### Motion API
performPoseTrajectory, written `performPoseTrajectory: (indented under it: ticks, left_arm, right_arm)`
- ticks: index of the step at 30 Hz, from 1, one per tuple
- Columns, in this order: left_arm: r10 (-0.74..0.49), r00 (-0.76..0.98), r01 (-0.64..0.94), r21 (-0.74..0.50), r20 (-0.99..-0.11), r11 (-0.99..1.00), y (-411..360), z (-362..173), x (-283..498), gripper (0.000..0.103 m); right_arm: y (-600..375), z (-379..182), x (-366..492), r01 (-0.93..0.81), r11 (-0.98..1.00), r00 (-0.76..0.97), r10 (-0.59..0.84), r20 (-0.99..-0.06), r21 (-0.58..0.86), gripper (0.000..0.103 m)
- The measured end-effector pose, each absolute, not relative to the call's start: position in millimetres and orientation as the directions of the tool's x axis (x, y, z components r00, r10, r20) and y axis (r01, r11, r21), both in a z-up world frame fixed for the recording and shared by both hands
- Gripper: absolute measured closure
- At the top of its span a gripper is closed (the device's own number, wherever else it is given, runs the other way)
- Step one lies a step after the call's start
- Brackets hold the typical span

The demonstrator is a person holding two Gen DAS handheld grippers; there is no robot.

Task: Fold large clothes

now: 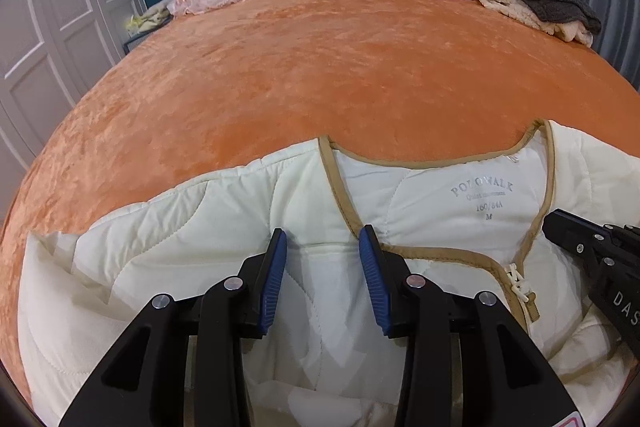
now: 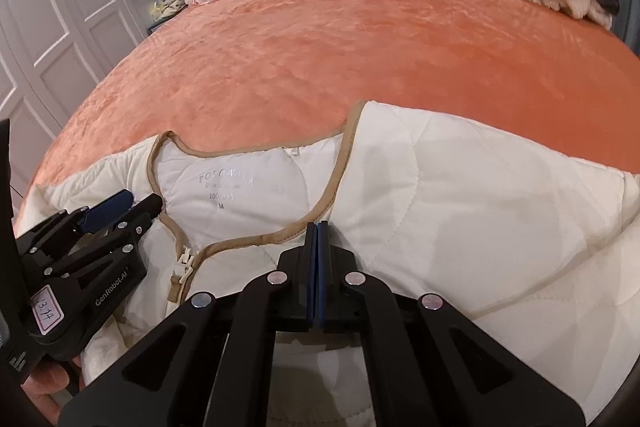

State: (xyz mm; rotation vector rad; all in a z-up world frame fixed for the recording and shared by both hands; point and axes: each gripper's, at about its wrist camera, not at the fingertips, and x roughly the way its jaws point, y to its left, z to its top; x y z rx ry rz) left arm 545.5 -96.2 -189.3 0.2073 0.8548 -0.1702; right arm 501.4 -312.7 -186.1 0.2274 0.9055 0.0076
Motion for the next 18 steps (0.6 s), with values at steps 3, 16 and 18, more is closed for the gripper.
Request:
performPoseTrajectory:
  ticks: [3,16,18]
  left_arm:
    - [-0.068,0.654,0.226,0.110,-0.753,0.968,-95.6,-190.3,545.6,0.064]
    - [-0.067,0.678,0.216,0.111,-0.732,0.970,-97.1,-193.2,544.2,0.064]
    - [-0.065,0.682,0.215,0.114,-0.728,0.970,-97.3,-194.1,543.7,0.064]
  right_arm:
    - [-309.5,-187.1,501.4,0.086,0.979,0.629,0.090,-0.773,0.184,0.103]
    - [-304.5,-189.0,500.9,0.080,0.984,0.654,0.067,-0.753,0.157,0.103]
    - [-305.0,-190.3,499.6,0.081,0.983,0.661,0.070,-0.747,0.164,0.103]
